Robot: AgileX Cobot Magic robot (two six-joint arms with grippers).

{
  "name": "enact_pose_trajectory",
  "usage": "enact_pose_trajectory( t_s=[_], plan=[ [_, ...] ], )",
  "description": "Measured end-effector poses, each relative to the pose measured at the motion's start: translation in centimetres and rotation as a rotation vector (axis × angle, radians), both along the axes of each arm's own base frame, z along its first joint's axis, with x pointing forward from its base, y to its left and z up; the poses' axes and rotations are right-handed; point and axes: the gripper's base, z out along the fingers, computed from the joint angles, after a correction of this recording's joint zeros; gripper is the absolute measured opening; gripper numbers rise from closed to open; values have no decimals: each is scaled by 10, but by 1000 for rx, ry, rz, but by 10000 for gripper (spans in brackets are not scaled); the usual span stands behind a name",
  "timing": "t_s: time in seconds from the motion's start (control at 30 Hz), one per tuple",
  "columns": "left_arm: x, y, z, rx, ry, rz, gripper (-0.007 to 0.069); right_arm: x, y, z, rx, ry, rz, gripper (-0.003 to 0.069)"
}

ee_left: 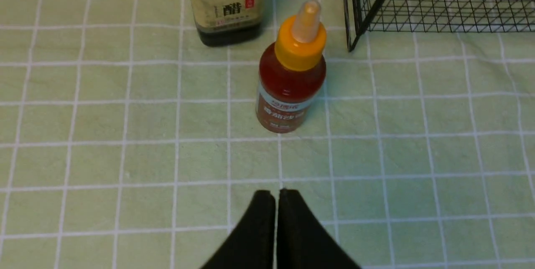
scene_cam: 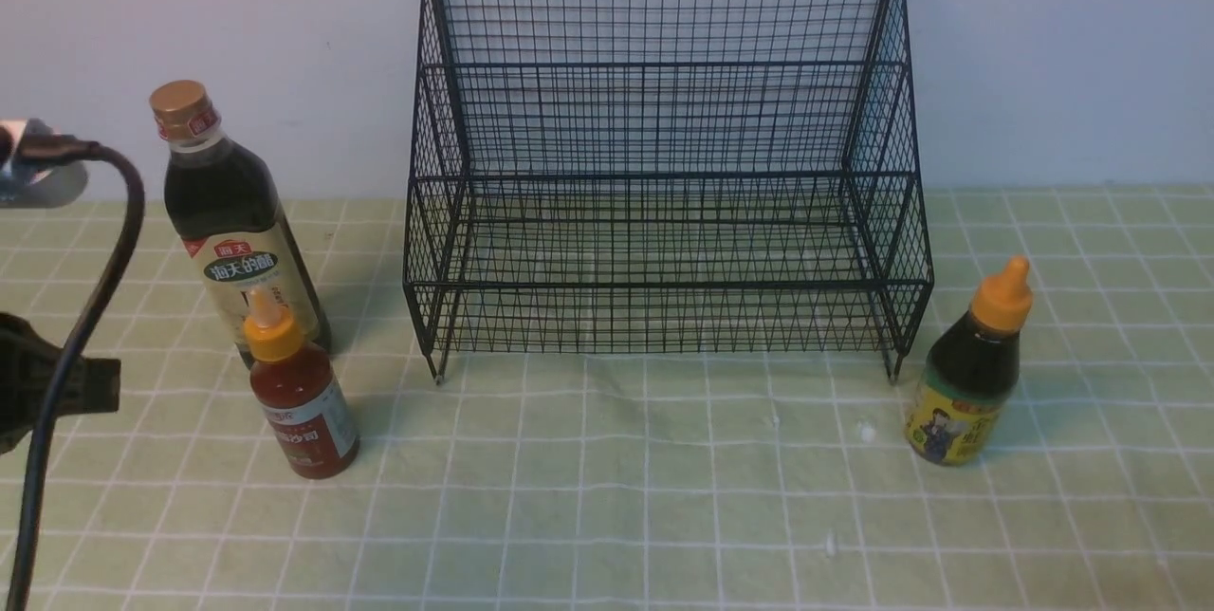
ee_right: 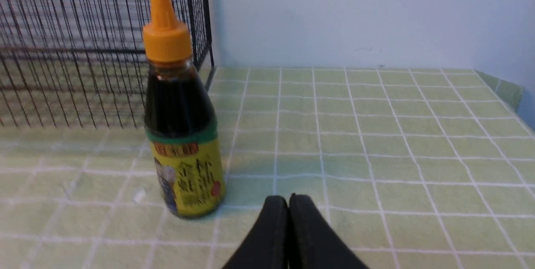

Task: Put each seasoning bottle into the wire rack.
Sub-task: Use the left arm to grab the condiment bottle closest to it

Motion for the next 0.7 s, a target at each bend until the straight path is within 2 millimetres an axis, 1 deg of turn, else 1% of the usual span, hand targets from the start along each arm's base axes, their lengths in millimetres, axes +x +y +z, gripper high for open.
enact_pose_trajectory(
  t_s=[0.03,0.1,0.17,0.2,0.23,0.27,0.33,0.37,0.43,0.47,0.57,0.6,0.63,0.67,0.7],
  plan=[
    [7,-1,2,-8,25,-17,-6,1,1,7,123,-75,-3,-13],
    [21,-3,8,-11,42,-52,-6,1,0,16,345,-169,-13,-13],
    [33,-4,10,-7,50,-91,-6,0,-2,22,515,-240,-26,-13],
    [40,-5,10,5,56,-119,-5,0,-4,25,588,-269,-34,-13],
    [42,-5,8,11,62,-132,-4,0,-4,25,600,-274,-36,-13],
    [51,-7,5,28,76,-177,1,-1,-6,28,662,-307,-47,-13],
    [59,-10,-1,38,107,-222,18,-1,-8,30,694,-333,-57,-13],
    [65,-15,-9,36,141,-265,46,-2,-9,31,705,-351,-65,-13],
    [72,-22,-19,39,176,-313,87,-2,-10,32,728,-367,-72,-13],
    [74,-27,-22,44,187,-338,120,-2,-11,32,743,-370,-75,-13],
    [78,-34,-27,51,198,-368,183,-2,-10,32,752,-353,-69,-13],
    [79,-36,-28,61,193,-378,230,-2,-6,37,750,-320,-44,-13],
    [80,-37,-28,71,184,-381,274,-5,-2,48,727,-297,-4,-13],
    [80,-37,-28,73,183,-381,281,-5,-2,50,715,-293,2,-13],
    [81,-36,-28,83,176,-379,316,-9,3,67,664,-268,43,-13]
  ],
)
